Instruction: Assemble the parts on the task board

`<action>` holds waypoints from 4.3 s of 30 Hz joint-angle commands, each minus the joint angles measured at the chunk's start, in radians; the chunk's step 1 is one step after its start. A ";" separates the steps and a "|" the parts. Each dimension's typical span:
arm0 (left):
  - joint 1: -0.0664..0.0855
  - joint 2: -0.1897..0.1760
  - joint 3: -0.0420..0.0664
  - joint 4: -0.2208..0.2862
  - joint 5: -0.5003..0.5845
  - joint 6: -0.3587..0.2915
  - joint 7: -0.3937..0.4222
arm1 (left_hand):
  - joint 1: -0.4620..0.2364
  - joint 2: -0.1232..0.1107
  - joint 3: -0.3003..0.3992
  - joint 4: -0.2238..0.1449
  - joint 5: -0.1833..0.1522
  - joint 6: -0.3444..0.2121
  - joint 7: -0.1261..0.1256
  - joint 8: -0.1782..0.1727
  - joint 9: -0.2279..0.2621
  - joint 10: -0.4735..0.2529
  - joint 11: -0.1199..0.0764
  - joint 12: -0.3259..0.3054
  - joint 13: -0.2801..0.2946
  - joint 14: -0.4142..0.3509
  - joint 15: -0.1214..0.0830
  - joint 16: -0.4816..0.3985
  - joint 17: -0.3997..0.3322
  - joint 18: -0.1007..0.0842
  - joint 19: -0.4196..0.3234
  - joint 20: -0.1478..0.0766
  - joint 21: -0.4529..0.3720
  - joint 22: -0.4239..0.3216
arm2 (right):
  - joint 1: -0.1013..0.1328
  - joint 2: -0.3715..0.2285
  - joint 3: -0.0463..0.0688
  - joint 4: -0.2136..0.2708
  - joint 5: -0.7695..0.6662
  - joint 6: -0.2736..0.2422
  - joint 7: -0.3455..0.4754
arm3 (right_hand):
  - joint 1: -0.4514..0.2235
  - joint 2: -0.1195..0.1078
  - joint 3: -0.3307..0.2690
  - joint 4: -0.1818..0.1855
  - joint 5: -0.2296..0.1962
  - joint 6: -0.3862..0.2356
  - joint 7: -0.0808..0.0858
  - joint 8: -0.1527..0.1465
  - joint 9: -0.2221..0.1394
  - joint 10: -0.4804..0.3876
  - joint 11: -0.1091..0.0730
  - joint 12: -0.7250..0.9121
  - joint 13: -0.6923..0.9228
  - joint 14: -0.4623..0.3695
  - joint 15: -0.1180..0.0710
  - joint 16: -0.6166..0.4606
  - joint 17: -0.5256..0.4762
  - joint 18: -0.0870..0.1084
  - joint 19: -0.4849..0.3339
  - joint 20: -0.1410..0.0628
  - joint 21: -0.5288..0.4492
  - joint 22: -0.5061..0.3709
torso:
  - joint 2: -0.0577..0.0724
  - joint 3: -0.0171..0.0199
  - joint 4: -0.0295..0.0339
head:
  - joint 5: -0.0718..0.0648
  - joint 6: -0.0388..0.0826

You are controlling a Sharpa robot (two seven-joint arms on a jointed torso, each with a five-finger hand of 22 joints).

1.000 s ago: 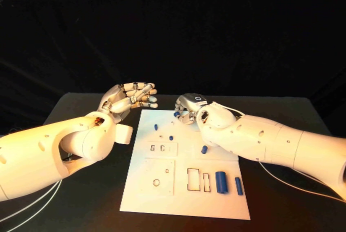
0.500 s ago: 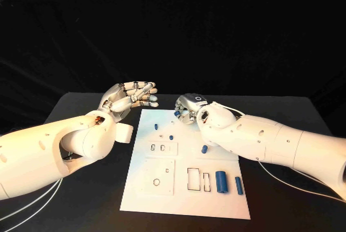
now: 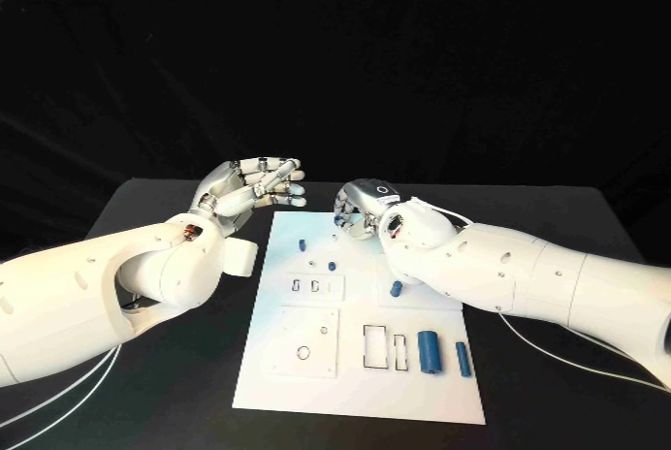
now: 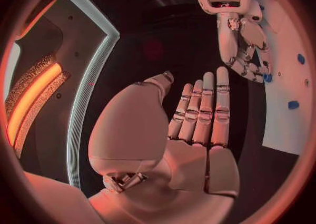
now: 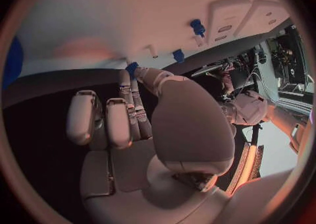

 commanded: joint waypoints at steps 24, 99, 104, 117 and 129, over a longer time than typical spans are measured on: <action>0.003 0.004 0.001 -0.008 0.006 0.018 -0.003 | 0.004 0.000 0.006 0.002 -0.006 -0.004 0.021 -0.006 0.002 0.002 0.002 -0.011 0.000 -0.010 -0.002 0.004 0.006 0.010 -0.008 0.001 0.011 0.004 | -0.001 -0.005 -0.001 -0.012 -0.003 0.068 -0.012 | -0.019 -0.033 -0.045 0.009 0.003 -0.101 0.034 -0.064 -0.010 -0.211 0.047 -0.020 -0.044 -0.027 0.029 -0.102 -0.182 0.036 -0.128 0.030 -0.168 -0.199 | 0.000 -0.0001 -0.0005 | -0.007 0.002; 0.007 0.022 0.001 -0.031 0.008 0.021 -0.004 | 0.005 0.000 0.008 -0.001 -0.005 -0.005 0.021 -0.007 0.003 0.002 0.002 -0.013 0.000 -0.013 -0.001 0.004 0.011 0.010 -0.013 0.002 0.016 0.006 | 0.047 0.122 0.004 -0.162 0.063 0.173 -0.170 | -0.130 0.027 -0.428 0.184 0.009 -0.051 -0.015 0.087 0.065 0.128 -0.019 1.298 1.171 0.100 -0.018 0.198 0.403 -0.034 0.092 -0.012 0.068 0.163 | 0.001 -0.0027 0.0030 | 0.004 0.016; 0.008 0.025 0.001 -0.032 0.008 0.023 -0.005 | 0.005 -0.001 0.009 -0.001 -0.006 -0.005 0.021 -0.007 0.003 0.003 0.002 -0.014 0.000 -0.014 -0.001 0.005 0.013 0.010 -0.014 0.002 0.017 0.007 | 0.047 0.135 0.004 -0.185 0.071 0.165 -0.170 | -0.131 0.029 -0.428 0.185 0.009 -0.050 -0.016 0.089 0.065 0.128 -0.019 1.298 1.171 0.100 -0.018 0.198 0.403 -0.034 0.094 -0.012 0.071 0.167 | 0.000 -0.0017 0.0034 | 0.005 0.016; 0.009 0.030 0.001 -0.036 0.008 0.024 -0.009 | 0.005 -0.001 0.009 -0.001 -0.006 -0.005 0.021 -0.007 0.003 0.003 0.002 -0.014 0.000 -0.014 -0.001 0.005 0.013 0.010 -0.014 0.002 0.017 0.007 | 0.045 0.153 0.004 -0.203 0.104 0.163 -0.143 | -0.129 0.036 -0.428 0.184 0.010 -0.043 -0.019 0.099 0.068 0.135 -0.022 1.305 1.181 0.101 -0.020 0.200 0.409 -0.036 0.099 -0.013 0.077 0.175 | 0.000 -0.0009 0.0008 | 0.008 0.014; 0.009 0.034 0.001 -0.037 0.008 0.025 -0.011 | 0.003 -0.001 0.009 -0.001 -0.006 -0.005 0.022 -0.008 0.004 0.003 0.003 -0.015 0.000 -0.015 -0.001 0.005 0.015 0.010 -0.016 0.002 0.019 0.009 | 0.042 0.159 0.004 -0.212 0.127 0.179 -0.114 | -0.067 0.039 -0.387 0.176 0.010 -0.050 -0.023 0.110 0.065 0.136 -0.027 1.305 1.186 0.102 -0.025 0.201 0.413 -0.037 0.099 -0.018 0.080 0.182 | 0.000 -0.0012 0.0016 | 0.007 0.013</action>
